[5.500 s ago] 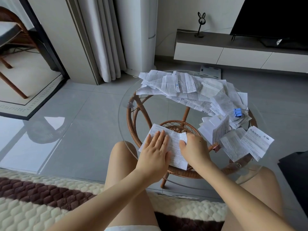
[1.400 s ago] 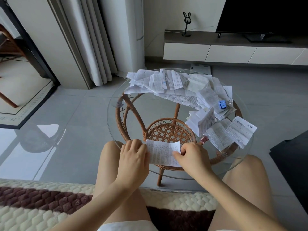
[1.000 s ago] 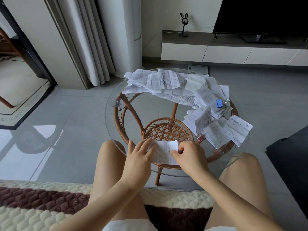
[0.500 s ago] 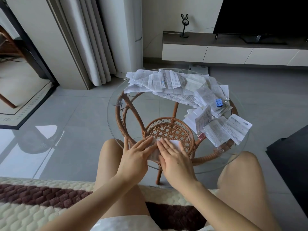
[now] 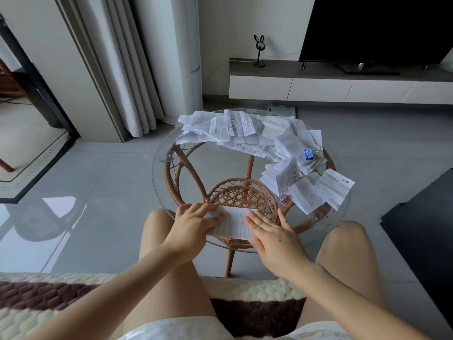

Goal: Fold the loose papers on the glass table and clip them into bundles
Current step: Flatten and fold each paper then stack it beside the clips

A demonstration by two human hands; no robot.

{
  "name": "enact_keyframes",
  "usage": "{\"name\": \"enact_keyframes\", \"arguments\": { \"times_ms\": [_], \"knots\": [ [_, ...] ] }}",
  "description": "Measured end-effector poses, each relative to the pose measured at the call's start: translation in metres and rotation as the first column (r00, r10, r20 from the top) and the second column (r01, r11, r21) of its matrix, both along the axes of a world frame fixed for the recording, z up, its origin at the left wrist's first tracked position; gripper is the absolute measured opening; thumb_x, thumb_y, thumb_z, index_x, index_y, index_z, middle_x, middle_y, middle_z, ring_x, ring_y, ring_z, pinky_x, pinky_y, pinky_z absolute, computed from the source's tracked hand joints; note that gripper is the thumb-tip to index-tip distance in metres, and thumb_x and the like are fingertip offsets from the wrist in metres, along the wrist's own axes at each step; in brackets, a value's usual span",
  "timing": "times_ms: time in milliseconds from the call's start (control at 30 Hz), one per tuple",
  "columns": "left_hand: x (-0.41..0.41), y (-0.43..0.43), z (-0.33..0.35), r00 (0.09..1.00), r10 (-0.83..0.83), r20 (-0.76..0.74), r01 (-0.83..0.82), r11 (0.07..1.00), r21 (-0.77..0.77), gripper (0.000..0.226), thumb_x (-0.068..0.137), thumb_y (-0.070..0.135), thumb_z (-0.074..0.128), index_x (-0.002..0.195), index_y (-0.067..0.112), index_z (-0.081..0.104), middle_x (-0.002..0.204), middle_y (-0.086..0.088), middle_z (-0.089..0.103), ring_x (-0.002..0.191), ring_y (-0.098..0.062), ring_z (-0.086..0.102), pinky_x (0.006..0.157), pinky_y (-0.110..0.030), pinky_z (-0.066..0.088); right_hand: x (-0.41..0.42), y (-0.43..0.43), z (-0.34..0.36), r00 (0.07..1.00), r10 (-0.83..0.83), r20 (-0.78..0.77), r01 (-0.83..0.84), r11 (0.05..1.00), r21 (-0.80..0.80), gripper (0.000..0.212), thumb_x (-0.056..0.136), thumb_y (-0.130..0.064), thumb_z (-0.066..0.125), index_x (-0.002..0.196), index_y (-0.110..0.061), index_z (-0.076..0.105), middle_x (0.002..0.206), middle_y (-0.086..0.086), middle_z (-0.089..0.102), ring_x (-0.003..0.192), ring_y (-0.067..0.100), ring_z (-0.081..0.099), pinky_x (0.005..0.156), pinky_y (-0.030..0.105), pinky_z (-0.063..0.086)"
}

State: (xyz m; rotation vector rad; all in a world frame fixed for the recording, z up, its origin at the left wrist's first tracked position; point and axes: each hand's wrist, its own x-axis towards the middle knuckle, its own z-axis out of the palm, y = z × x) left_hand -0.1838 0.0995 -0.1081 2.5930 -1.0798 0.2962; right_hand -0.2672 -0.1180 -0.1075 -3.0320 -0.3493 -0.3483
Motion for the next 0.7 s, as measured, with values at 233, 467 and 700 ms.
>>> {"name": "enact_keyframes", "arguments": {
  "times_ms": [233,467,700],
  "knots": [
    [-0.019,0.007,0.007,0.991,-0.134,0.012,0.133,0.988,0.084,0.042,0.09,0.042,0.042,0.125,0.031,0.061,0.13,0.005,0.056,0.11,-0.015,0.053,0.092,-0.04,0.04,-0.018,-0.005,-0.007,0.974,0.179,0.137,-0.147,0.965,-0.217,0.071,0.06,-0.045,0.083,0.115,-0.002,0.066,0.116,0.012,0.066,0.109,0.023,0.064,0.107,0.047,0.022],
    [-0.022,0.004,0.021,0.977,-0.213,-0.026,0.214,0.968,0.13,0.048,0.071,0.039,0.077,0.117,0.028,0.065,0.113,0.009,0.067,0.097,-0.011,0.064,0.082,-0.033,0.052,-0.013,-0.022,0.02,0.986,0.137,0.096,-0.154,0.967,0.204,0.012,0.078,-0.008,0.065,0.086,-0.011,0.074,0.075,0.005,0.073,0.072,0.019,0.071,0.099,0.05,0.045],
    [-0.004,-0.044,0.096,0.844,-0.028,-0.536,-0.214,0.898,-0.384,0.013,0.085,0.026,0.069,0.078,0.016,0.069,0.07,0.004,0.071,0.065,-0.007,0.065,0.063,-0.018,0.051,0.004,-0.057,0.088,0.97,-0.075,-0.232,0.215,0.712,0.668,0.041,0.095,-0.025,0.053,0.057,-0.019,0.039,0.05,-0.012,0.03,0.049,0.004,0.028,0.051,0.022,0.024]
  ]
}}
